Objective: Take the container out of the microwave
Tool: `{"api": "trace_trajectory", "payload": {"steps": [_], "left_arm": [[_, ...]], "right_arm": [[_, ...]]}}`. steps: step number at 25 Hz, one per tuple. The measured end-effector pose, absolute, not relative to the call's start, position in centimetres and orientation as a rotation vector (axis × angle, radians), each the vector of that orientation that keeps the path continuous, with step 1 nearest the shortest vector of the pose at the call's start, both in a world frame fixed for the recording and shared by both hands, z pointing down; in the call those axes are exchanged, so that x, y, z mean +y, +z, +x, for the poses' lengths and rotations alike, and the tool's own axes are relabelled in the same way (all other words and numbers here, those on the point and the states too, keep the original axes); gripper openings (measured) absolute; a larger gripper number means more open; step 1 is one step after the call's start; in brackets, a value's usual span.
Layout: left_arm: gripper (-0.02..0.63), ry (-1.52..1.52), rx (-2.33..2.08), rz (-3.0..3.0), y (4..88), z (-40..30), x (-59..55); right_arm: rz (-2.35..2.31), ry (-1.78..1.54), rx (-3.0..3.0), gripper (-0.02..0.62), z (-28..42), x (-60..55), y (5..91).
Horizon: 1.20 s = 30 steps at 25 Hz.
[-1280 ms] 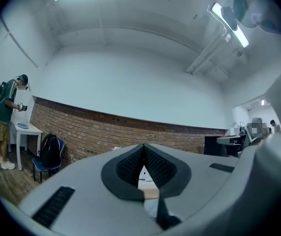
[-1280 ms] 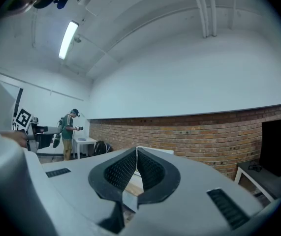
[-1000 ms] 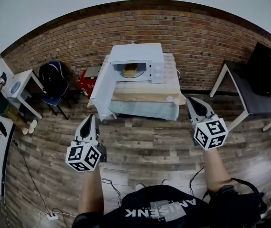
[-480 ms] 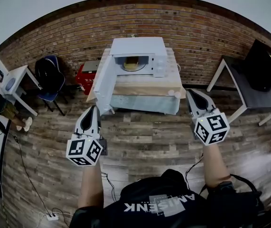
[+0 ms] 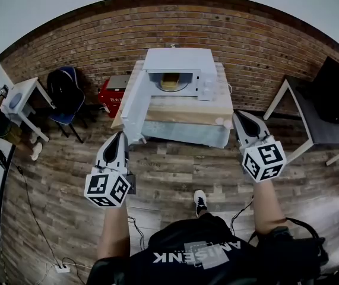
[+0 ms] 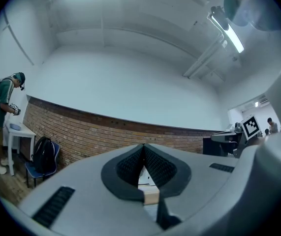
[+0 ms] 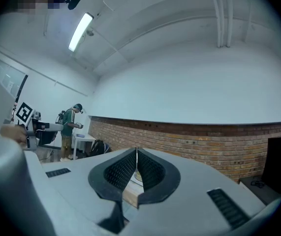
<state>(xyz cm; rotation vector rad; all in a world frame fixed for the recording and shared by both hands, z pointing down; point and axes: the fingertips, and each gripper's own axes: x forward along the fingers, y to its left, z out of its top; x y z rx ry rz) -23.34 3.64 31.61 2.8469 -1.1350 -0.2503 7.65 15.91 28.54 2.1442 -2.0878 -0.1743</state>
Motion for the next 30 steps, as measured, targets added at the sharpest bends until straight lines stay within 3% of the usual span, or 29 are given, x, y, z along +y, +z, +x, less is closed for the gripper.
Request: {"api": "trace_trajectory", "payload": {"steps": [30], "left_arm": [[0.014, -0.199, -1.423, 2.802, 27.5, -5.8, -11.2]], "right_arm": [[1.902, -0.185, -2.319, 0.043, 25.8, -2.3, 29.5]]}}
